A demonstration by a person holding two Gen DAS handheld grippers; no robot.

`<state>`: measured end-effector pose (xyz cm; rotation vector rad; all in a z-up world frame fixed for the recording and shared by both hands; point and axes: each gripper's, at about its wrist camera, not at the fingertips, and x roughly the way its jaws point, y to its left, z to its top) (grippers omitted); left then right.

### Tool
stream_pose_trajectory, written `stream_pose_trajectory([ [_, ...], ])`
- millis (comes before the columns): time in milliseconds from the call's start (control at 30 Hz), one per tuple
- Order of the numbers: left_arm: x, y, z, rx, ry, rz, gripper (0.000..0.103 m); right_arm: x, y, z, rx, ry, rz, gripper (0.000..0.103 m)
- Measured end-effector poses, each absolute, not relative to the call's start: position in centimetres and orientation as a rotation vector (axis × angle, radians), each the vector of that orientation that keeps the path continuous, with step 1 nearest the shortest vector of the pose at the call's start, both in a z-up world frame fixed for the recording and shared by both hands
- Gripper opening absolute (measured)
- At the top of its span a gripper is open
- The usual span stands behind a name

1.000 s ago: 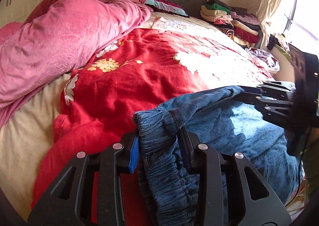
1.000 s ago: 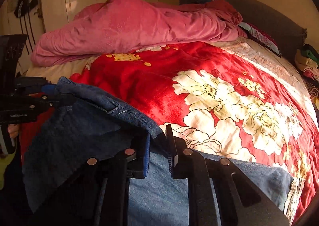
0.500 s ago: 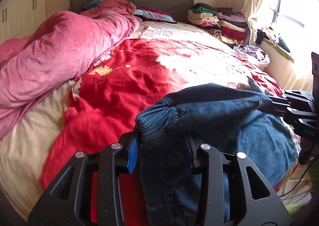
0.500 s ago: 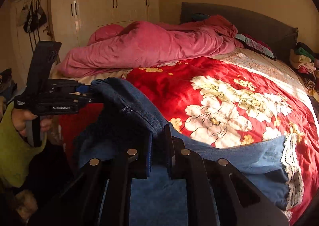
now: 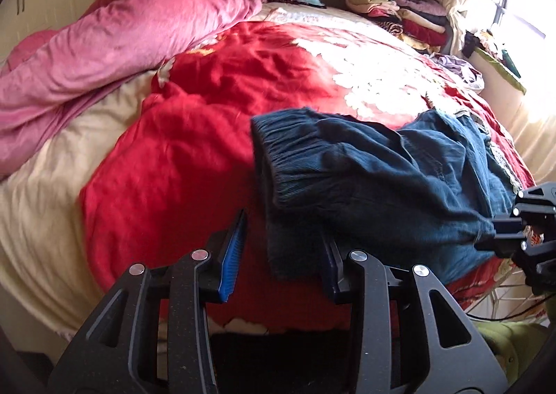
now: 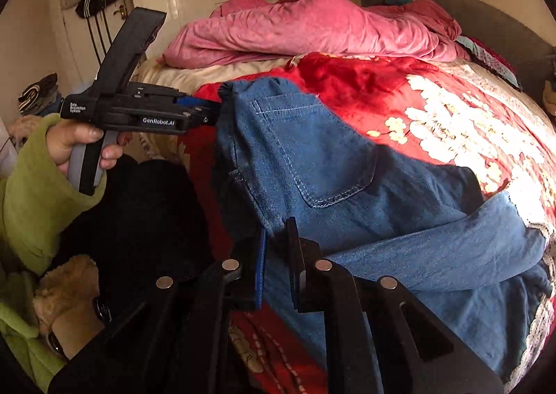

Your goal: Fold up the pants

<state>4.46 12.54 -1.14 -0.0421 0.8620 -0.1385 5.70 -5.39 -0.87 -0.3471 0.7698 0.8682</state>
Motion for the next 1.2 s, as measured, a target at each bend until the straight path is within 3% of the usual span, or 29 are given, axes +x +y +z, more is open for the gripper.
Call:
stream_pose_trajectory([
  [300,1.8,13.9,1.3,-0.075,0.826,-0.076,0.03,4.9,-4.5,-3.8,-0.401,0.824,0.872,0.011],
  [500,2.3,9.7,3.6,-0.038,0.771,-0.169,0.03,4.5,-4.2,-4.5,-0.385,0.847,0.898,0.012],
  [800,4.7,7.2,-2.2,0.053,0.927,-0.189,0.03,4.1,-5.9,-2.5,-0.32,0.84,0.913,0.019],
  [867,4.7,7.7,-2.5,0.033,0.931,-0.196,0.03,4.3,-6.7,-1.3,-0.274,0.806,0.897,0.025],
  [1033,4.5,7.5,-2.8,0.045,0.923,-0.196,0.03,5.6,-6.5,-0.9,-0.252,0.792,0.816,0.026],
  [1200,4.5,7.6,-2.8,0.035,0.916,-0.203,0.03,7.3,-4.8,-3.2,-0.271,0.899,0.768,0.032],
])
